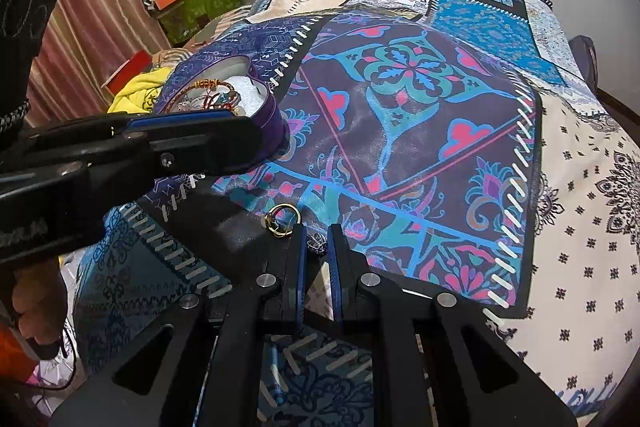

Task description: Organize jewelry

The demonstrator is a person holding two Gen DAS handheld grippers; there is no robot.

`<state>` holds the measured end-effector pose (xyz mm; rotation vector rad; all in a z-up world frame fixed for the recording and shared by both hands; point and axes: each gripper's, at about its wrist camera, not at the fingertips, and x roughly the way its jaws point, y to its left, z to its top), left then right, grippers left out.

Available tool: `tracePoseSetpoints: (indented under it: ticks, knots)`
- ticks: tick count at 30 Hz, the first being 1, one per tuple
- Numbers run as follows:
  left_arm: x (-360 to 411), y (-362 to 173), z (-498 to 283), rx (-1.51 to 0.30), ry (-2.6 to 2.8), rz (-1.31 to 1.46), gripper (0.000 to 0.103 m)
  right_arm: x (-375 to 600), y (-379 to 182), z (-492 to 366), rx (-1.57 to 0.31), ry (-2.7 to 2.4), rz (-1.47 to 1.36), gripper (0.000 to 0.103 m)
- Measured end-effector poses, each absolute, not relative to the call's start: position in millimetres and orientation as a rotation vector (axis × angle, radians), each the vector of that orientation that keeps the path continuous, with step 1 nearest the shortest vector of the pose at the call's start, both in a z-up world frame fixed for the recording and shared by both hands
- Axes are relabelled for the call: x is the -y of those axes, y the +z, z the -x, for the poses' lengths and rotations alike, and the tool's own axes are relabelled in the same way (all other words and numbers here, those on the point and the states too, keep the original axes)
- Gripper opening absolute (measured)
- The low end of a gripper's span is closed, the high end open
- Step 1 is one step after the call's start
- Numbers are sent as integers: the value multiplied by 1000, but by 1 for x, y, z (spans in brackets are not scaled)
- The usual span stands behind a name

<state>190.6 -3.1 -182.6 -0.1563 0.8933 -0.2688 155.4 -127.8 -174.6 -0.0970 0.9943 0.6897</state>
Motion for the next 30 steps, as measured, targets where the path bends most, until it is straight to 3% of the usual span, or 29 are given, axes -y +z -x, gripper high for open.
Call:
tracePoseSetpoints:
  ticks: [5,7,9,30]
  knots:
    - [-1,-190,-184,-935,-252,117,20,136,-173,-151,-991,673,100,9]
    - [1,-195,-181,-954,-258,98,33,139,-172,-150,-988,666,103,9]
    - [4,-198,-177,-957,-264,77,36,141,-172,-149,-987,658,106,9]
    - [56,-222,-196,-1008,-362,-27,36,184,-150,-145,-926,578,24,9]
